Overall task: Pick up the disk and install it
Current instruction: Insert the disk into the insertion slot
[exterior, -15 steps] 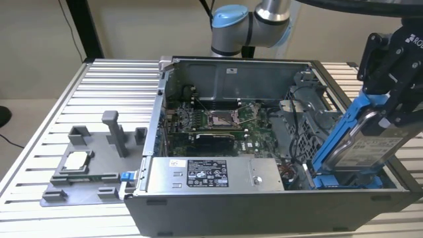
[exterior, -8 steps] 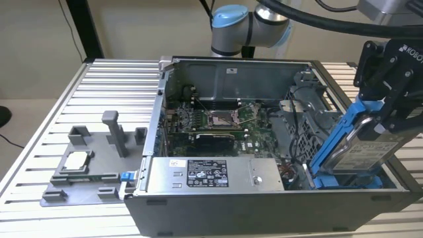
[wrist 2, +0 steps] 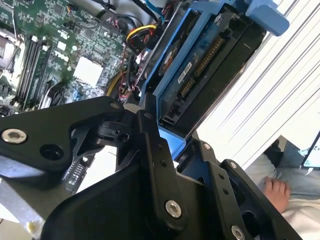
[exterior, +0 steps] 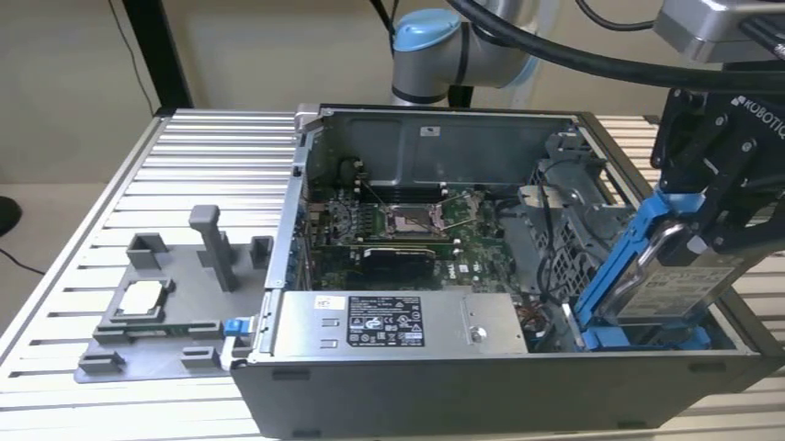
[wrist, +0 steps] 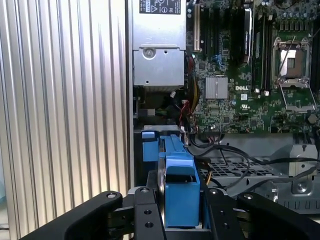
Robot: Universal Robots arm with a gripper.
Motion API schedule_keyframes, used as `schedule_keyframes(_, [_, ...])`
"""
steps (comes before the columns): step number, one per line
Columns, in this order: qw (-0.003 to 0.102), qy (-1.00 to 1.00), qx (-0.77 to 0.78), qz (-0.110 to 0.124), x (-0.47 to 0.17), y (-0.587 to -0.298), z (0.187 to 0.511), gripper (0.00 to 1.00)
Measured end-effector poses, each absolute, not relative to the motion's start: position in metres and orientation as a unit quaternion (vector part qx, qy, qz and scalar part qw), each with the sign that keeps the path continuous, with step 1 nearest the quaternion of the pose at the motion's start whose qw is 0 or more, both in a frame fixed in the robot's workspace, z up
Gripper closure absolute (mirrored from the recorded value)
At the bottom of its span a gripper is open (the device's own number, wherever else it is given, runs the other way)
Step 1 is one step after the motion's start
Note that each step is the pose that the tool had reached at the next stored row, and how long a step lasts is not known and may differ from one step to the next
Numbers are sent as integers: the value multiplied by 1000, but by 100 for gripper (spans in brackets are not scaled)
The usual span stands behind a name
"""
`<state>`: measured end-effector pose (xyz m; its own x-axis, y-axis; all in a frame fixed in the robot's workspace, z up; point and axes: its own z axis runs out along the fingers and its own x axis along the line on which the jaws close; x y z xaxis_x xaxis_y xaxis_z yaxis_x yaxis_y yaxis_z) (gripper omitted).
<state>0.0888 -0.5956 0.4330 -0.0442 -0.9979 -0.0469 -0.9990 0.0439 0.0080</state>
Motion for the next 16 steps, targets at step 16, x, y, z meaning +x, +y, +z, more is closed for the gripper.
schedule_keyframes(16, [14,722,-691,19,86,-596,438,100])
